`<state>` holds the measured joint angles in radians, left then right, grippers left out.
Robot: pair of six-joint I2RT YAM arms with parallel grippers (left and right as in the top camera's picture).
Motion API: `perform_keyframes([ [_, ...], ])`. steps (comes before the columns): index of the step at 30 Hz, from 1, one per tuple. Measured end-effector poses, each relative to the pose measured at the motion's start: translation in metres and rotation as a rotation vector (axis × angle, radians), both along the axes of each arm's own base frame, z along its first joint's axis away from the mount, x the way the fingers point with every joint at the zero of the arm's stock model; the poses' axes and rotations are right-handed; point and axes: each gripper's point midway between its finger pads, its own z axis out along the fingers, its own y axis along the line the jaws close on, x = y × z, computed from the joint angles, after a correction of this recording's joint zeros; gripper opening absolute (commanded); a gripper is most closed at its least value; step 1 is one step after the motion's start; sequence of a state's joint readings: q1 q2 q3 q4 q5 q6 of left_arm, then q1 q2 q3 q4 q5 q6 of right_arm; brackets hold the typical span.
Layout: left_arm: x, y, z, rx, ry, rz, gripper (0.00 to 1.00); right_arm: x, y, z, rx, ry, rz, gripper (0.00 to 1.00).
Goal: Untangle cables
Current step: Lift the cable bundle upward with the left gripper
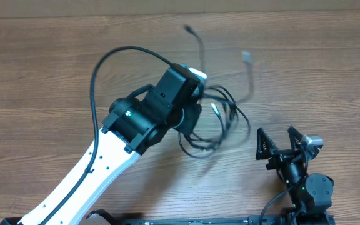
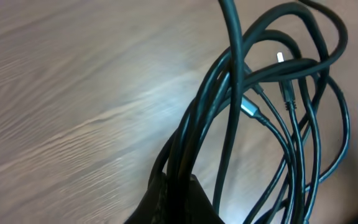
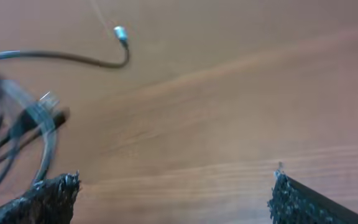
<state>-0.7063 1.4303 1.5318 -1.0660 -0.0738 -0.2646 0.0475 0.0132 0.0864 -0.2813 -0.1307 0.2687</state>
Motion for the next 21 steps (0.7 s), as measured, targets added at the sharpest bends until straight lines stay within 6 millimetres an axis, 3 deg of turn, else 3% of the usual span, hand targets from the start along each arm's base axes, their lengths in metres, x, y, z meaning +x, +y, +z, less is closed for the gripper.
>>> perform_keyframes([
  [3,0.012,0.008,0.005,-0.016,-0.032,0.129,0.04,-0.014,0.000,0.013,0.021,0.070,-0.003,1.00],
  [7,0.017,0.012,0.007,-0.033,-0.045,0.193,0.04,-0.036,0.004,0.059,0.055,0.060,0.023,1.00],
  [11,0.018,0.010,0.008,-0.045,-0.045,0.198,0.04,-0.053,0.029,0.090,0.131,0.098,0.164,1.00],
  [15,0.017,0.000,0.011,-0.096,-0.033,0.178,0.04,-0.062,0.063,0.098,0.186,0.130,0.380,1.00],
  [21,0.009,-0.019,0.014,-0.211,0.036,0.166,0.04,-0.083,0.092,0.103,0.290,0.186,0.588,1.00],
])
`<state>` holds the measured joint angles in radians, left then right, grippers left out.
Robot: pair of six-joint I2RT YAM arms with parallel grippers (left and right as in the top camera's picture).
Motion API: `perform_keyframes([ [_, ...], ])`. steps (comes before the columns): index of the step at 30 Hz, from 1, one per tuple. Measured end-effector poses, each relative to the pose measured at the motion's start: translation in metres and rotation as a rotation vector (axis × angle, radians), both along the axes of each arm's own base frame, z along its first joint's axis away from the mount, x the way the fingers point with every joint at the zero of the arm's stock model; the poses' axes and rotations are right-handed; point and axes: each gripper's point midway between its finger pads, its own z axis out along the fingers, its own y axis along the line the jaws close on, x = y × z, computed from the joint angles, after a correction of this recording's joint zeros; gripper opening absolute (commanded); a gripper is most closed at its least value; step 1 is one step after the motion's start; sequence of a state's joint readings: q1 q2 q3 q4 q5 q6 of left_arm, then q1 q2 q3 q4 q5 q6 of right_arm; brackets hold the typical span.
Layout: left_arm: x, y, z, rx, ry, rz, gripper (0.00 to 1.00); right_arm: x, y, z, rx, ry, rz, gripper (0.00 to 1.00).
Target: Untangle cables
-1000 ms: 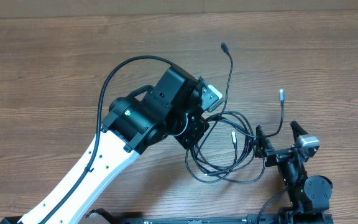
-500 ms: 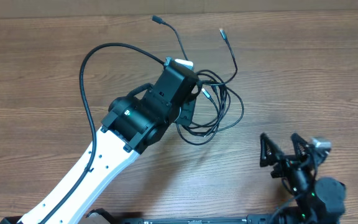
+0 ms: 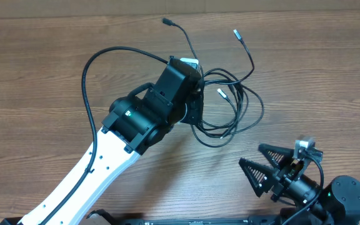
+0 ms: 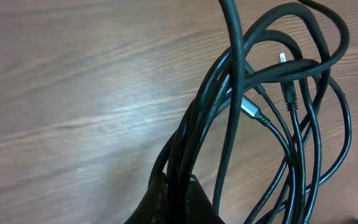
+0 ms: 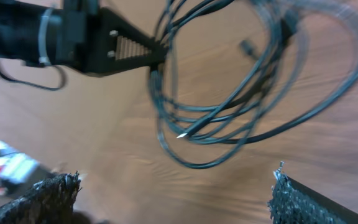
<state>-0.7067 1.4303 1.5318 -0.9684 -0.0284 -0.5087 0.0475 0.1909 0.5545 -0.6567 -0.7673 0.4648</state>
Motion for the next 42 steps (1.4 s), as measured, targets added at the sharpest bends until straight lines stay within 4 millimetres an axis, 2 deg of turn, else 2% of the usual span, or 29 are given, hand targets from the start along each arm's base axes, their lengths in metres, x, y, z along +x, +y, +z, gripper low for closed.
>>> perform_keyframes([
  [5,-0.001,-0.001,0.000,-0.073,0.057,0.098,0.04,-0.007,0.007,0.007,0.090,0.063,0.046,1.00],
  [13,0.001,0.003,-0.001,-0.178,0.144,0.292,0.04,-0.008,0.008,0.007,0.141,0.124,0.039,1.00],
  [17,0.002,0.005,-0.001,-0.215,0.171,0.353,0.04,0.000,0.001,0.003,0.189,0.196,-0.041,1.00],
  [21,0.012,0.013,0.001,-0.258,0.179,0.425,0.04,0.015,-0.016,-0.001,0.328,0.341,-0.209,0.93],
  [26,0.021,0.002,0.014,-0.351,0.167,0.439,0.04,0.025,-0.029,-0.005,0.464,0.458,-0.338,0.92],
  [33,0.026,-0.033,0.046,-0.560,0.181,0.339,0.04,0.031,-0.046,-0.021,0.508,0.537,-0.480,0.90],
  [37,0.020,-0.040,0.048,-0.586,0.221,0.315,0.04,0.033,-0.049,-0.021,0.514,0.533,-0.502,0.83],
  [42,0.012,-0.046,0.048,-0.603,0.264,0.274,0.04,0.037,-0.051,-0.012,0.529,0.490,-0.501,0.82],
])
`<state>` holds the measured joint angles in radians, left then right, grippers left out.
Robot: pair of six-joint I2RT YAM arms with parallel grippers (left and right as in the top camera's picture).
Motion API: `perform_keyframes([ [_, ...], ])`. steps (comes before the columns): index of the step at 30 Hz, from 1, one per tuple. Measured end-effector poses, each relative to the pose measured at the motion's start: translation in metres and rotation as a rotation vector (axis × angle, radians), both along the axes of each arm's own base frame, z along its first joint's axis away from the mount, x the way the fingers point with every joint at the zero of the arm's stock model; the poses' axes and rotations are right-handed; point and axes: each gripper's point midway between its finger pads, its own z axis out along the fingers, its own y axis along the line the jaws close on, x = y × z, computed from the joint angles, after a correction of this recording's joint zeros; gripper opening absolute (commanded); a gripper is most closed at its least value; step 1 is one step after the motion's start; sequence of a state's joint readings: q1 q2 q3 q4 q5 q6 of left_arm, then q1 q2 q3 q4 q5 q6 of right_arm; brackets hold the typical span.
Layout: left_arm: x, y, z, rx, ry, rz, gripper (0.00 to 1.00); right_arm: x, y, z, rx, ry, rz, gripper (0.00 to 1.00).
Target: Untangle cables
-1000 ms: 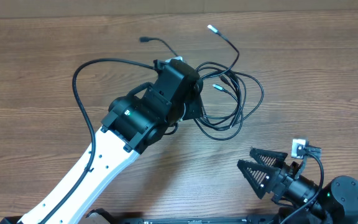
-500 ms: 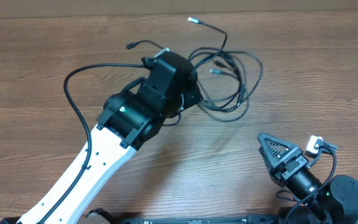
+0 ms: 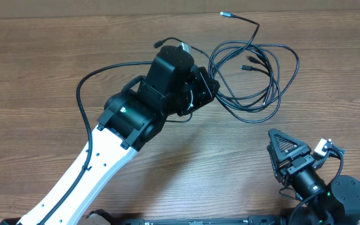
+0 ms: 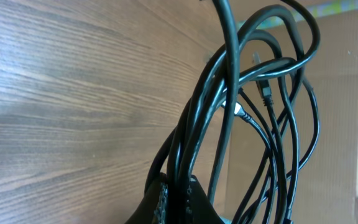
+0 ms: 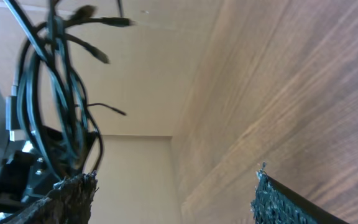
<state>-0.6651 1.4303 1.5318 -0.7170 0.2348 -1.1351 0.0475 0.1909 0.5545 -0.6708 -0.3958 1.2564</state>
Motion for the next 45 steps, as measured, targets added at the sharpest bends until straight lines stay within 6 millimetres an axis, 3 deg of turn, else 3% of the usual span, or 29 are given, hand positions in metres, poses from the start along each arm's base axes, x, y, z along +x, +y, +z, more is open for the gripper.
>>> perform_keyframes([
  [13,-0.019,-0.017,0.001,-0.020,0.018,-0.080,0.04,0.002,0.000,0.009,0.002,-0.038,-0.004,0.83],
  [18,-0.021,-0.019,0.001,-0.021,0.018,-0.086,0.04,0.005,0.000,0.029,0.007,-0.125,0.001,0.83],
  [26,-0.024,-0.026,-0.012,0.005,0.053,-0.101,0.04,0.006,0.000,0.031,0.007,-0.138,0.001,0.82],
  [29,-0.031,-0.032,-0.012,0.005,0.053,-0.123,0.04,0.006,0.001,0.031,0.005,-0.139,0.002,0.67],
  [31,-0.033,-0.034,-0.013,0.006,0.054,-0.129,0.04,0.006,0.001,0.032,0.011,-0.137,0.002,0.41],
  [34,-0.033,-0.034,-0.013,0.007,0.055,-0.130,0.04,0.005,0.002,0.032,0.011,-0.137,0.008,0.22],
  [41,-0.036,-0.036,-0.013,0.009,0.052,-0.136,0.04,0.005,0.001,0.032,0.012,-0.137,0.007,0.06],
  [45,-0.037,-0.036,-0.013,0.011,0.051,-0.137,0.04,0.005,0.001,0.032,0.013,-0.136,0.007,0.04],
])
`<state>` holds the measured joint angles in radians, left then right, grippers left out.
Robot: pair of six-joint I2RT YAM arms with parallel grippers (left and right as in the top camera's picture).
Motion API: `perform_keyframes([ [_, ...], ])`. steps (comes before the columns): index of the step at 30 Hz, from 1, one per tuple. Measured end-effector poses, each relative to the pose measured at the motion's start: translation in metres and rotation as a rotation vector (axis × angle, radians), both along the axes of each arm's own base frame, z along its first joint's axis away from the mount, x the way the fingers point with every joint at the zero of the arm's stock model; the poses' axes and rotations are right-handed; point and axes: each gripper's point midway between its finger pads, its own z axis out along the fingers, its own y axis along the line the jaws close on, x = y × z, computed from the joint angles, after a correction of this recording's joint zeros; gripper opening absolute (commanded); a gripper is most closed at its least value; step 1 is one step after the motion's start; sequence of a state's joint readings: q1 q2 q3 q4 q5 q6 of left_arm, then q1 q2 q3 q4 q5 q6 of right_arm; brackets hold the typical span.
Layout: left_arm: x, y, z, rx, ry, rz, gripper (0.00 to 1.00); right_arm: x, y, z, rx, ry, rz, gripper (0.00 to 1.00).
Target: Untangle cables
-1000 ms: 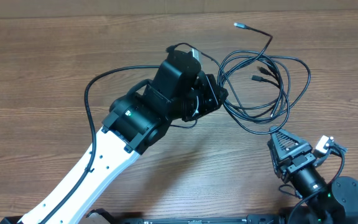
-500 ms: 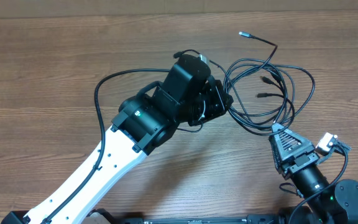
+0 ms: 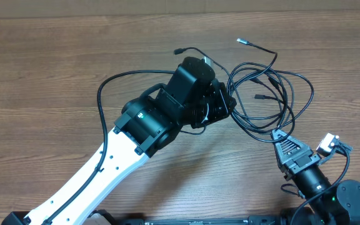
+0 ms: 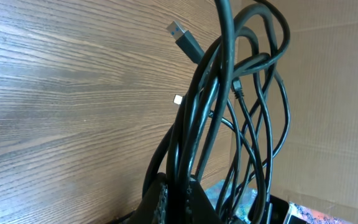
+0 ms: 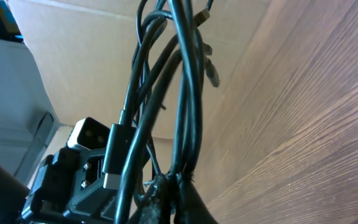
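A tangle of black cables [image 3: 285,100] hangs in loops right of centre, with a silver plug [image 3: 241,40] sticking out at the back. My left gripper [image 3: 225,106] is shut on the bundle's left side. In the left wrist view the strands [image 4: 197,118] rise from between its fingers [image 4: 174,186], a USB plug [image 4: 180,32] at the top. My right gripper [image 3: 281,136] is shut on the lowest loop. In the right wrist view the cables [image 5: 188,74] run up from its closed tips [image 5: 174,180], beside a USB plug [image 5: 114,155].
The wooden table [image 3: 42,62] ends at a cardboard wall [image 3: 167,6] along the back. The left arm's own black lead [image 3: 105,94] arcs out to the left of its wrist. A colourful object [image 4: 229,193] shows low in the left wrist view.
My right gripper was open at the front right with nothing in it. Now it is shut on the bundle's lower loop. The left gripper and bundle have shifted right and slightly nearer.
My left gripper held the tangle over mid-table throughout while the right stood open at the front right. The bundle then sat farther back, then farther right, with the right gripper turned toward it. Now both grippers hold the bundle.
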<state>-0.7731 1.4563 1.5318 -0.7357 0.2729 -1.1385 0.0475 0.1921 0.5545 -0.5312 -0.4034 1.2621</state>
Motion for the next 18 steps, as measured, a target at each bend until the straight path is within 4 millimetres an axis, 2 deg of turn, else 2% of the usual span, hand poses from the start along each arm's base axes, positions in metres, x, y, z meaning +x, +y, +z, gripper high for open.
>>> perform_keyframes([
  [8,0.000,0.000,0.000,0.000,-0.001,0.001,0.04,-0.001,0.000,-0.004,-0.001,0.018,0.000,0.04],
  [12,0.002,-0.001,0.002,0.001,-0.016,0.009,0.04,-0.004,0.000,-0.023,-0.005,0.101,0.000,0.04],
  [18,0.011,-0.007,0.016,-0.048,-0.074,0.019,0.04,-0.009,0.000,-0.043,-0.033,0.178,0.006,0.04],
])
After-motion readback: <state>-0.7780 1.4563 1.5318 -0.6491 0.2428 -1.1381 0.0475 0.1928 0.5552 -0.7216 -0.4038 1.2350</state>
